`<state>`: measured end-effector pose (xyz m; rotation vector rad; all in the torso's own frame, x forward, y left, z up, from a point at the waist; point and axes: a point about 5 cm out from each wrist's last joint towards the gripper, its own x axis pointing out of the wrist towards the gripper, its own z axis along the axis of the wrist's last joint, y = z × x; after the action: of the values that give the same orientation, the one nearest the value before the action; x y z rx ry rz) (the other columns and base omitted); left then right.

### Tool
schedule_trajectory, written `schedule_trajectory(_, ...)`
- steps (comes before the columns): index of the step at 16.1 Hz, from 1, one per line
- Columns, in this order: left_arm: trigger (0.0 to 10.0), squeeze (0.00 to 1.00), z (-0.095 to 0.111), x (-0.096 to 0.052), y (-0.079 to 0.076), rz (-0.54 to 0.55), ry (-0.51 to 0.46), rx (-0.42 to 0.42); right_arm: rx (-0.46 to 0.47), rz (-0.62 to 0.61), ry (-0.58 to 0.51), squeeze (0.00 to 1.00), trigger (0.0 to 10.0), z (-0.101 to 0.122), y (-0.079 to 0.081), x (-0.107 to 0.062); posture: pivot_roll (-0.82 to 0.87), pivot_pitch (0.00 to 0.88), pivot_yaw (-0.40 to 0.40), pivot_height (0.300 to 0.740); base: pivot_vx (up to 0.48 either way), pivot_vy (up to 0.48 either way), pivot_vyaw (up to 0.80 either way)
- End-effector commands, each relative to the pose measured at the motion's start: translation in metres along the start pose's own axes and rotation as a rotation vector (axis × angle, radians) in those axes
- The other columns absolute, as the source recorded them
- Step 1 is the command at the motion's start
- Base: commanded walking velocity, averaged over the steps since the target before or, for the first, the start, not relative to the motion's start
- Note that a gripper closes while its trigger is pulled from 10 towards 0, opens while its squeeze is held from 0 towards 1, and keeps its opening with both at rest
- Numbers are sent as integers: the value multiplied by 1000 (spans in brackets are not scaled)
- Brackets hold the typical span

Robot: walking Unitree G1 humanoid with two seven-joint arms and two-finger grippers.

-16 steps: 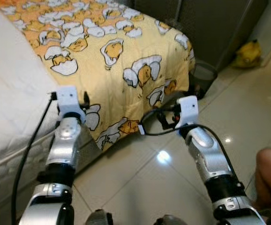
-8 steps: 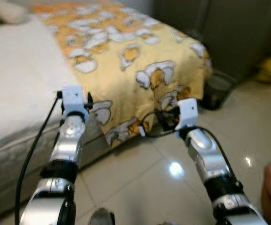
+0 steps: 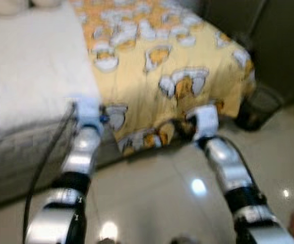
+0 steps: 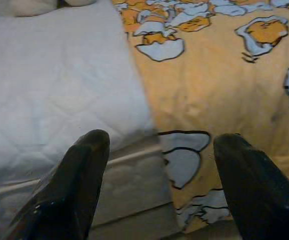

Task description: Clean up the room

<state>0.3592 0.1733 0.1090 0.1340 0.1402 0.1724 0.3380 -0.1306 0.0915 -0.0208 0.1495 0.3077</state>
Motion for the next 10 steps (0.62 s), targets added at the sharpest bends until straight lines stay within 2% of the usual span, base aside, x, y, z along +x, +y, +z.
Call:
schedule_trajectory(1, 10000, 0, 7, 3, 10, 20, -35, 12, -2, 22, -6, 0, 10000, 2, 9, 4, -65, 58, -4, 740, 461, 0, 0)
schedule_trajectory(10, 10000, 0, 10, 1, 3, 28, -57, -30, 8, 54, -3, 0, 10000, 1, 16, 7, -61, 54, -7, 740, 470, 0, 0)
